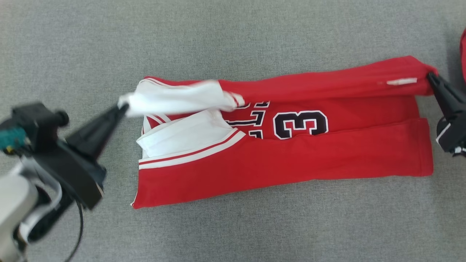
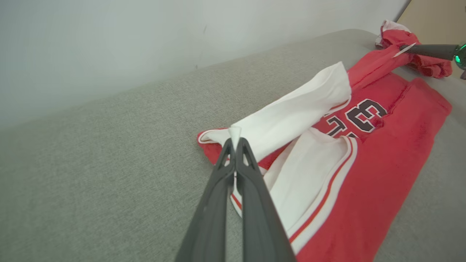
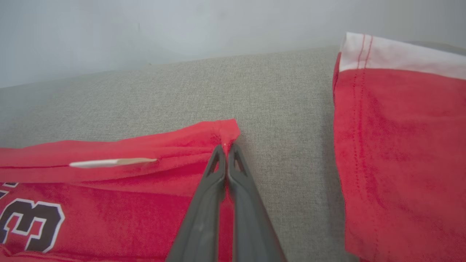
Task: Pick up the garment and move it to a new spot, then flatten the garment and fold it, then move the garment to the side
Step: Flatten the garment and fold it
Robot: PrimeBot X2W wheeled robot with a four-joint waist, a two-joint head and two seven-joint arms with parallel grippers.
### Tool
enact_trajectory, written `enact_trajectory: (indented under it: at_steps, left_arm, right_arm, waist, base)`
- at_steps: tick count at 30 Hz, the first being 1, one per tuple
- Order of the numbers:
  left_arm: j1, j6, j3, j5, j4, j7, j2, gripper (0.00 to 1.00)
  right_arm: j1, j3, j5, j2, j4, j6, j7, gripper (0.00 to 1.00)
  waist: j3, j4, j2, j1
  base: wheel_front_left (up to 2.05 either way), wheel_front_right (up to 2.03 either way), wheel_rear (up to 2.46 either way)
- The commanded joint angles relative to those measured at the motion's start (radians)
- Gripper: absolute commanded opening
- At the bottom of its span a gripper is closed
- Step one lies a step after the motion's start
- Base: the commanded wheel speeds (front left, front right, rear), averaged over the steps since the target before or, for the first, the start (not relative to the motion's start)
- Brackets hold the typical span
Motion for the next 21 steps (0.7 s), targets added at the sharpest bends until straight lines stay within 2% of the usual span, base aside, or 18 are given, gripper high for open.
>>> enact_trajectory:
  at_steps: [1, 10, 21]
  left_arm:
    - [0.030, 0.012, -0.005, -0.009, -0.020, -0.007, 0.014, 0.00]
    - [0.132, 0.080, -0.023, -0.037, -0.100, -0.026, 0.045, 0.00]
    - [0.190, 0.104, -0.038, -0.057, -0.089, -0.043, 0.039, 0.00]
  right_arm:
    - [0.021, -0.008, -0.007, -0.009, -0.008, -0.001, 0.002, 0.00]
    - [0.131, -0.076, -0.024, 0.011, -0.052, -0.001, 0.052, 0.00]
    - [0.209, -0.133, -0.068, 0.062, -0.068, -0.001, 0.109, 0.00]
  waist:
    - [0.004, 0.001, 0.0001, 0.0002]
    - [0.019, 0.001, 0.0001, 0.0002]
    - [0.020, 0.000, 0.0001, 0.0002]
  base:
    - [0.00, 0.00, 0.00]
    - [0.00, 0.00, 0.00]
    - [0.00, 0.00, 0.00]
